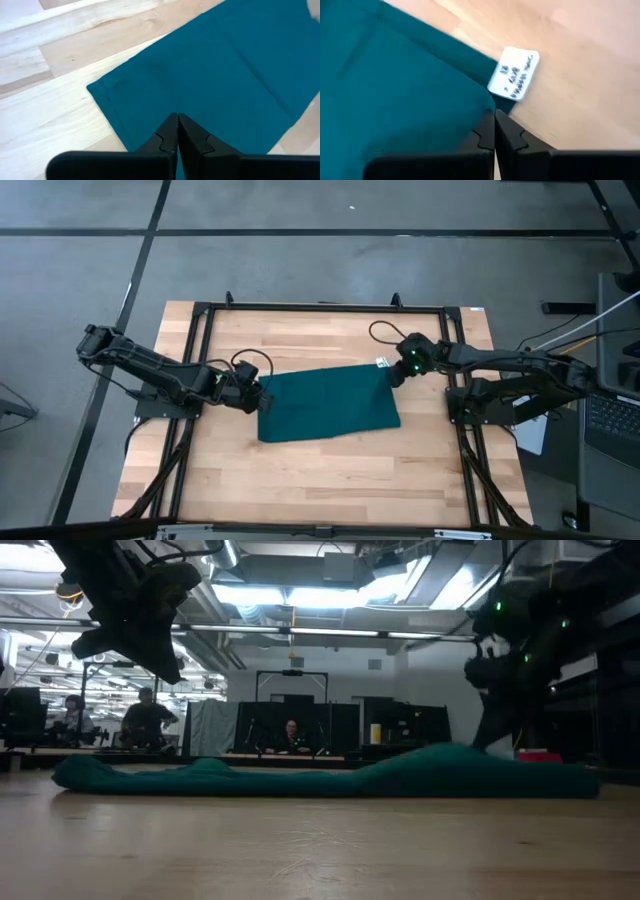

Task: Fold microfiber towels
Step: Fold the green napkin

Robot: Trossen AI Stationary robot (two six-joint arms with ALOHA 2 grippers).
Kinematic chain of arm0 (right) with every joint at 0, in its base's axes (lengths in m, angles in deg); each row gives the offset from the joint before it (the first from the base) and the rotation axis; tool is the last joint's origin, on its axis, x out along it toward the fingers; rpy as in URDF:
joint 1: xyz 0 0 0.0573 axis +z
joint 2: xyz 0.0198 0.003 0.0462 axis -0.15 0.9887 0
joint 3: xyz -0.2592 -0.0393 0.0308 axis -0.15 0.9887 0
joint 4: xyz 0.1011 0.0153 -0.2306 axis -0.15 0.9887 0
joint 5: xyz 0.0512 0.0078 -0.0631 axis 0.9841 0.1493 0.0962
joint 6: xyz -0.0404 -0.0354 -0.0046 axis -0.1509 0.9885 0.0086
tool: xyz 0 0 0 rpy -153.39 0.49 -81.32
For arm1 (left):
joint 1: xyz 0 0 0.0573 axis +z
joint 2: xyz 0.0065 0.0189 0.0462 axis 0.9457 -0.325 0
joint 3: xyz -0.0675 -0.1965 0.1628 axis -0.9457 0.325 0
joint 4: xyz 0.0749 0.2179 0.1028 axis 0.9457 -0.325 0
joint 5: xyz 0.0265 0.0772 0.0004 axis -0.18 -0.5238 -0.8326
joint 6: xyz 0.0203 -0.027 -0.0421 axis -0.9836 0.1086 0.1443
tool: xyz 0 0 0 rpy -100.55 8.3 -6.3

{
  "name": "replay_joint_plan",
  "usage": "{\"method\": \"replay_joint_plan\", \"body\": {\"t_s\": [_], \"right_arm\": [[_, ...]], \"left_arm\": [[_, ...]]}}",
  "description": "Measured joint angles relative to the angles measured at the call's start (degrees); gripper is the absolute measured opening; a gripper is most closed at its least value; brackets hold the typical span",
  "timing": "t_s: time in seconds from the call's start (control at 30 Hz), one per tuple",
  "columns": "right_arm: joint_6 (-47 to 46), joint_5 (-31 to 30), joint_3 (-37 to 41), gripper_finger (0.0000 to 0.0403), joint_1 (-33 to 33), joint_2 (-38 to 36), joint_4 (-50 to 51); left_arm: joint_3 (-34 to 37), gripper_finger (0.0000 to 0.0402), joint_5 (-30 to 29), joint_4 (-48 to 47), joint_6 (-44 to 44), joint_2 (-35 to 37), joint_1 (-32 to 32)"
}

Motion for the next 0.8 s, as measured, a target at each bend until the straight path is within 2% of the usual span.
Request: {"method": "replay_joint_plan", "body": {"t_s": [0.13, 0.23, 0.27, 0.33, 0.4, 0.57, 0.8], "right_arm": [[0.6, 1.9, 1.1, 0.0, -1.6, 1.3, -3.5], [0.8, 5.8, 0.5, 0.0, 0.6, -0.3, -7.5], [0.9, 4.6, -0.5, 0.0, 1.8, -1.1, -8.1], [1.1, -1.7, -1.4, 0.0, 3.5, -1.7, -7.1], [2.2, -4.5, -0.4, 0.0, 2.5, 0.0, -3.8], [1.3, 1.4, 1.3, 0.0, -0.1, 3.5, -3.9], [3.1, -2.8, -2.3, 0.0, 0.8, 3.5, -10.3]], "left_arm": [[0.0, 0.0002, 0.7, -0.1, -1.3, 0.0, 1.3], [0.0, 0.0002, 1.2, 0.1, -1.8, 0.5, 1.9], [0.0, 0.0002, 1.1, 0.2, -1.8, 0.9, 1.9], [-0.1, 0.0002, 0.8, 0.2, -1.1, 0.9, 1.9], [-0.1, 0.0002, 0.7, -0.3, -1.1, 1.3, 1.9], [-0.1, 0.0002, 0.7, -0.5, -1.7, 1.2, 2.2], [-0.3, 0.0002, 1.3, -0.6, -1.8, 1.2, 2.3]]}}
